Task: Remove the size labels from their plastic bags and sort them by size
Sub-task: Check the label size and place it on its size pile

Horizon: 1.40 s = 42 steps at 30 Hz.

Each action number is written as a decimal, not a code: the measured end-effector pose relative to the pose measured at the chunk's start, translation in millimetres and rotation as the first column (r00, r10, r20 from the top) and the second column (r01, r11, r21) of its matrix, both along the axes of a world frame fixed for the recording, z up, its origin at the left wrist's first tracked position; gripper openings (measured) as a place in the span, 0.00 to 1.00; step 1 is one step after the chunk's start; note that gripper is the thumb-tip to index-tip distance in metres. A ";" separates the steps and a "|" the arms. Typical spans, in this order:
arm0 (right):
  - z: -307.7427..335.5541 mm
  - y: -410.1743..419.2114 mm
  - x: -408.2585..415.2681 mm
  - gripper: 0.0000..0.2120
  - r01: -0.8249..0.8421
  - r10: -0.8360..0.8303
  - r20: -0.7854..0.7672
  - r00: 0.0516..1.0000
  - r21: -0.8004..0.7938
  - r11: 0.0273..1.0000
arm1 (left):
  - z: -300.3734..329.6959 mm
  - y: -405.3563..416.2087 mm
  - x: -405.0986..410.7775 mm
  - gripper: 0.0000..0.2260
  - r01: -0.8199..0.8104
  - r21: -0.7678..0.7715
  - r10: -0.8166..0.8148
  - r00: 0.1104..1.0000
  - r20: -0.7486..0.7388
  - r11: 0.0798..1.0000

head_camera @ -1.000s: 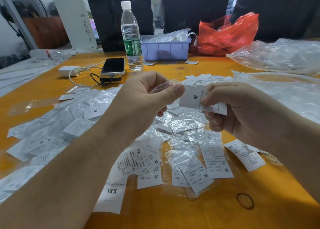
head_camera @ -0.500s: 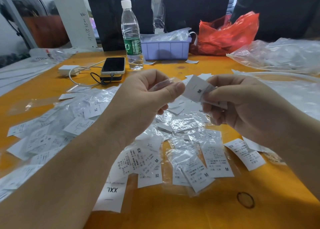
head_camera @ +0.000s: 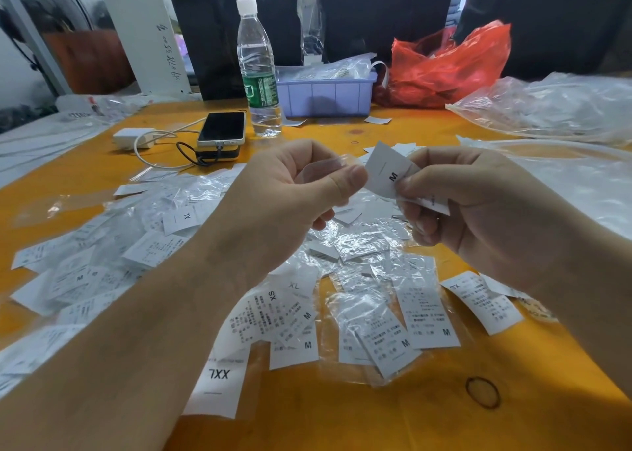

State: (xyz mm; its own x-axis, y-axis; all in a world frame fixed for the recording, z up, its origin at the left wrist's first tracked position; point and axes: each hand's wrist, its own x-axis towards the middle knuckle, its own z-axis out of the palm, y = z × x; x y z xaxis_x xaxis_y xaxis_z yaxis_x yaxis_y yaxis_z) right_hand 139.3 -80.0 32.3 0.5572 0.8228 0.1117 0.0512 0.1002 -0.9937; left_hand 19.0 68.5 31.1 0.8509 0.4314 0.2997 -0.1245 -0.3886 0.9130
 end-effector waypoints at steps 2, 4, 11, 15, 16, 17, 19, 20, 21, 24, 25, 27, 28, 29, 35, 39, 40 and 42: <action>-0.5 0.1 -0.7 0.16 -0.011 0.011 0.015 1.000 -0.014 1.000 | 0.3 0.0 -0.2 0.10 0.004 -0.004 -0.004 1.000 -0.006 1.000; -0.8 -0.3 -0.6 0.15 -0.020 0.021 0.033 0.999 -0.024 0.999 | 0.3 -0.7 -0.1 0.10 0.011 -0.006 -0.011 1.000 -0.009 1.000; -2.3 -0.5 -0.9 0.15 -0.029 0.036 0.136 0.990 -0.059 0.998 | -0.2 -1.7 -0.4 0.09 0.040 -0.011 -0.040 0.999 -0.027 0.999; -2.2 -0.8 -1.9 0.13 -0.017 0.030 0.185 0.982 -0.072 0.997 | 0.5 -2.2 -0.2 0.11 0.060 -0.042 -0.061 0.997 -0.040 0.997; -2.3 -0.7 -2.2 0.13 -0.014 0.028 0.193 0.981 -0.075 0.997 | 0.5 -2.4 0.0 0.12 0.060 -0.044 -0.062 0.997 -0.045 0.997; -2.4 -0.7 -2.7 0.12 -0.014 0.029 0.204 0.979 -0.079 0.997 | 0.6 -2.5 0.0 0.13 0.062 -0.044 -0.064 0.997 -0.051 0.997; -2.3 -0.5 -3.4 0.13 -0.017 0.037 0.229 0.973 -0.090 0.996 | 0.7 -2.9 0.1 0.15 0.065 -0.038 -0.067 0.996 -0.065 0.997; -2.5 -0.6 -3.3 0.13 -0.017 0.040 0.238 0.970 -0.096 0.995 | 0.8 -3.2 0.1 0.16 0.066 -0.034 -0.068 0.995 -0.071 0.997; -2.7 -0.5 -3.1 0.13 -0.017 0.042 0.245 0.969 -0.102 0.995 | 0.9 -3.5 0.1 0.17 0.067 -0.031 -0.069 0.995 -0.074 0.997; -3.8 -1.2 -2.0 0.07 -0.015 0.048 0.278 0.959 -0.120 0.993 | 1.0 -4.0 0.0 0.17 0.069 -0.017 -0.070 0.995 -0.073 0.997; -4.4 -1.7 -1.4 0.06 -0.014 0.051 0.294 0.954 -0.128 0.992 | 1.0 -4.1 -0.2 0.17 0.067 -0.004 -0.067 0.995 -0.074 0.998; -5.2 -2.2 -0.3 0.05 -0.018 0.060 0.311 0.948 -0.137 0.990 | 0.9 -4.0 -0.5 0.17 0.063 0.024 -0.061 0.995 -0.076 0.998; -5.1 -2.3 -0.1 0.05 -0.029 0.071 0.306 0.949 -0.140 0.990 | 0.9 -3.8 -0.7 0.17 0.063 0.034 -0.060 0.995 -0.081 0.997; -5.1 -2.4 -0.3 0.05 -0.049 0.089 0.293 0.952 -0.141 0.989 | 1.0 -3.7 -0.9 0.17 0.063 0.040 -0.059 0.995 -0.085 0.997; -6.2 -1.7 1.6 0.09 -0.027 0.060 0.334 0.941 -0.103 0.994 | 1.6 -3.4 -1.3 0.15 0.071 0.043 -0.067 0.994 -0.081 0.997; -7.3 -2.2 -0.9 0.16 0.001 0.037 0.405 0.914 -0.092 0.996 | 1.8 -3.9 -1.5 0.12 0.085 0.060 -0.080 0.993 -0.089 0.995; -7.7 -2.5 -1.7 0.14 0.017 0.023 0.444 0.896 -0.086 0.996 | 1.9 -3.7 -1.6 0.12 0.086 0.059 -0.080 0.993 -0.087 0.995; -8.7 -2.7 -2.3 0.09 0.049 -0.005 0.521 0.853 -0.072 0.996 | 1.7 -3.6 -1.7 0.12 0.086 0.045 -0.083 0.994 -0.076 0.995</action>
